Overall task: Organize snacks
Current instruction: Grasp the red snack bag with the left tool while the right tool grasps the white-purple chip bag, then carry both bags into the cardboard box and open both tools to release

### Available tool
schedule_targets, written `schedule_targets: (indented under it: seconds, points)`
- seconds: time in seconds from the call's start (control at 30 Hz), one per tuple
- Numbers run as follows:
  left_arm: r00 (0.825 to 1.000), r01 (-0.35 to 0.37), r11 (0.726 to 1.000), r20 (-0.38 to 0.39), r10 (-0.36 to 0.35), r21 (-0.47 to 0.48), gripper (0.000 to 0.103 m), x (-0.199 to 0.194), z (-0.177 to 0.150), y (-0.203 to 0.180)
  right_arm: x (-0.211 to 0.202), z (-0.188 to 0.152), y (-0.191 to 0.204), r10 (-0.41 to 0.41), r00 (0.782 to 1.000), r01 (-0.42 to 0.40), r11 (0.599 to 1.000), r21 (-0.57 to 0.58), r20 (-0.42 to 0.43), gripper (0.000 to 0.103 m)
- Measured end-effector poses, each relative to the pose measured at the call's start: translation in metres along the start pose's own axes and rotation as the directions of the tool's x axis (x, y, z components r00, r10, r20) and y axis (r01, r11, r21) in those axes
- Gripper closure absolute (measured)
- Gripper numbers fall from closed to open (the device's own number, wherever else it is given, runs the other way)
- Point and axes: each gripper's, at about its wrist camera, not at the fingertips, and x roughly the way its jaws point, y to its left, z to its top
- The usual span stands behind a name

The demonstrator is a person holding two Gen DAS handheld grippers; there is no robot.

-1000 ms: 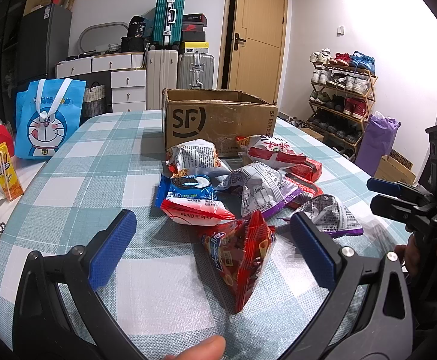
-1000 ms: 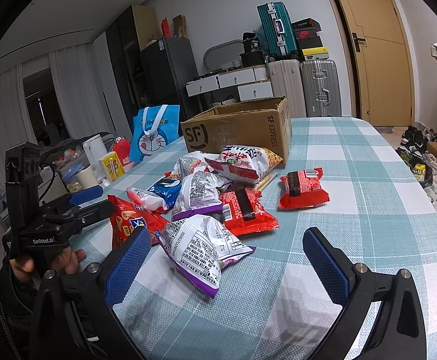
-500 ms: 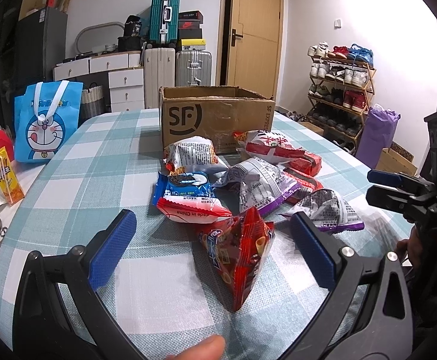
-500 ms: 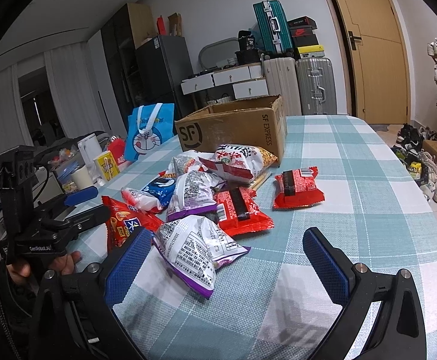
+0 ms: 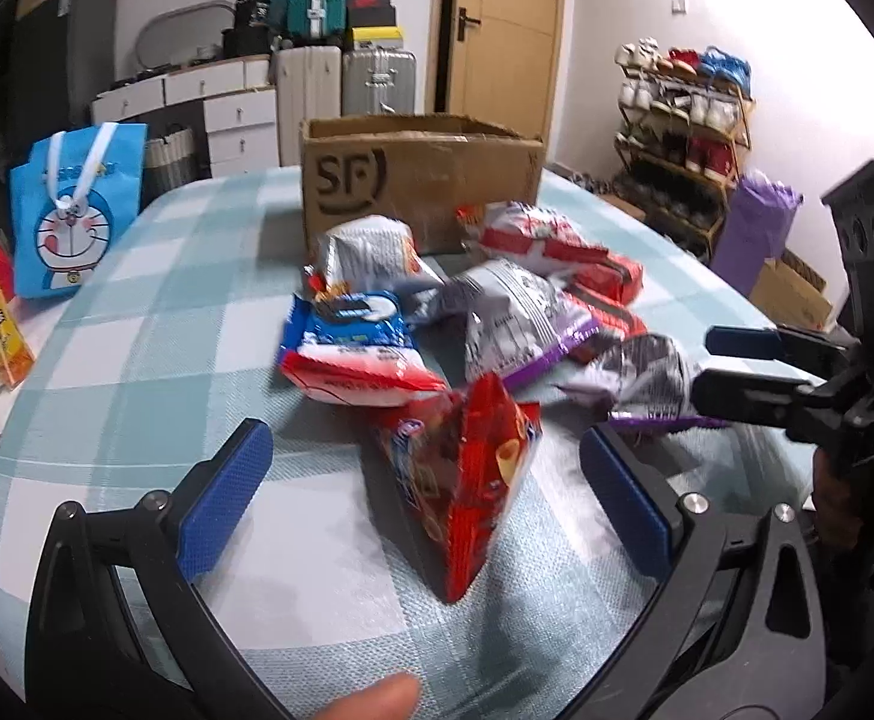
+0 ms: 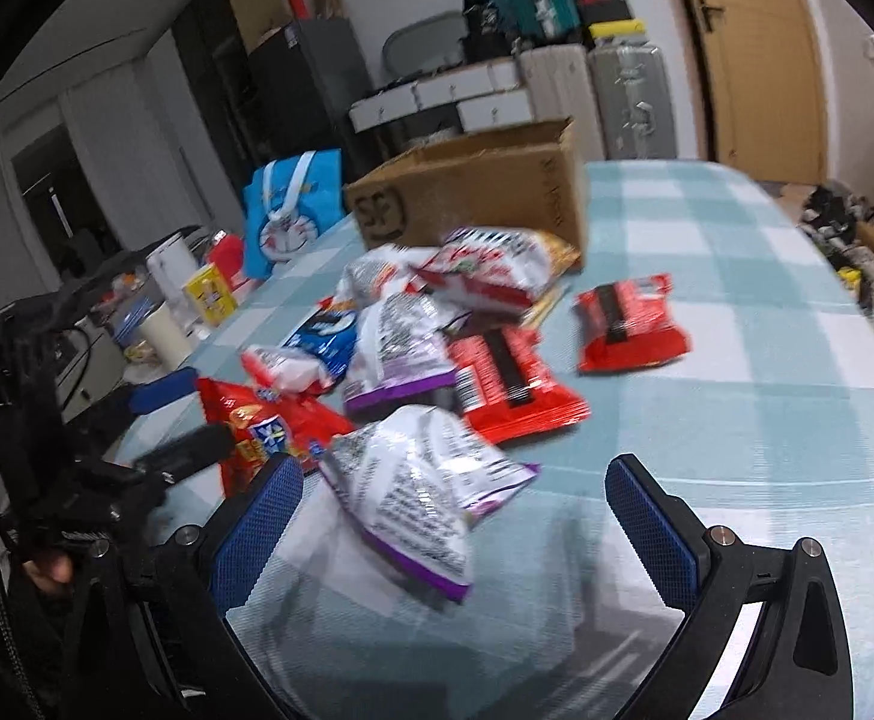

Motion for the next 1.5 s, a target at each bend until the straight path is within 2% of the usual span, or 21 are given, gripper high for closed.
schedule_targets:
  seconds: [0.17,0.43,0.47,0.5,0.57,0.63,0.7,0.8,1.07,1.5]
  points:
    - [0.999,0.030,0.999,-0.017,-0.029,0.015,0.004,0.006,-0.002,-0.004,0.020,-0.004,0.009,-0.010,0.998,0.007,0.999,-0.042,-0.058,0.000]
    - [0.997,0.064,0.998,-0.049,-0.064,-0.003,0.024,0.019,-0.001,-0.005,0.041,0.000,0.010,-0.019,0.994,0.011,0.998,-0.068,-0.105,0.001]
    - [0.997,0.066,0.998,-0.050,-0.067,-0.008,0.029,0.020,-0.001,-0.004,0.042,0.001,0.011,-0.023,0.994,0.015,0.997,-0.074,-0.105,0.001]
    - [0.996,0.069,0.998,-0.055,-0.069,-0.014,0.038,0.022,-0.002,-0.004,0.043,0.002,0.011,-0.023,0.994,0.015,0.997,-0.079,-0.106,0.002]
    - [0.993,0.084,0.996,-0.083,-0.086,-0.028,0.050,0.029,-0.002,-0.003,0.045,0.003,0.011,-0.009,0.993,0.000,0.996,-0.086,-0.115,0.008]
    - [0.993,0.086,0.996,-0.081,-0.089,-0.035,0.054,0.030,-0.002,-0.002,0.049,0.005,0.012,0.024,0.991,-0.035,0.996,-0.086,-0.129,0.020]
    - [0.992,0.096,0.995,-0.077,-0.098,-0.034,0.059,0.030,-0.002,-0.002,0.051,0.005,0.013,0.037,0.990,-0.049,0.995,-0.088,-0.135,0.026]
    - [0.991,0.111,0.993,-0.068,-0.113,-0.034,0.062,0.028,-0.003,-0.002,0.050,0.004,0.017,0.041,0.992,-0.053,0.994,-0.094,-0.121,0.036]
    - [0.989,0.149,0.988,-0.018,-0.149,-0.034,0.066,0.015,0.000,-0.002,0.032,-0.002,0.014,0.071,0.994,-0.078,0.994,-0.081,-0.079,0.051]
    - [0.982,0.174,0.984,0.084,-0.171,-0.037,0.069,-0.024,0.011,-0.005,-0.022,0.019,0.014,0.118,0.988,-0.111,0.991,-0.070,0.096,0.052]
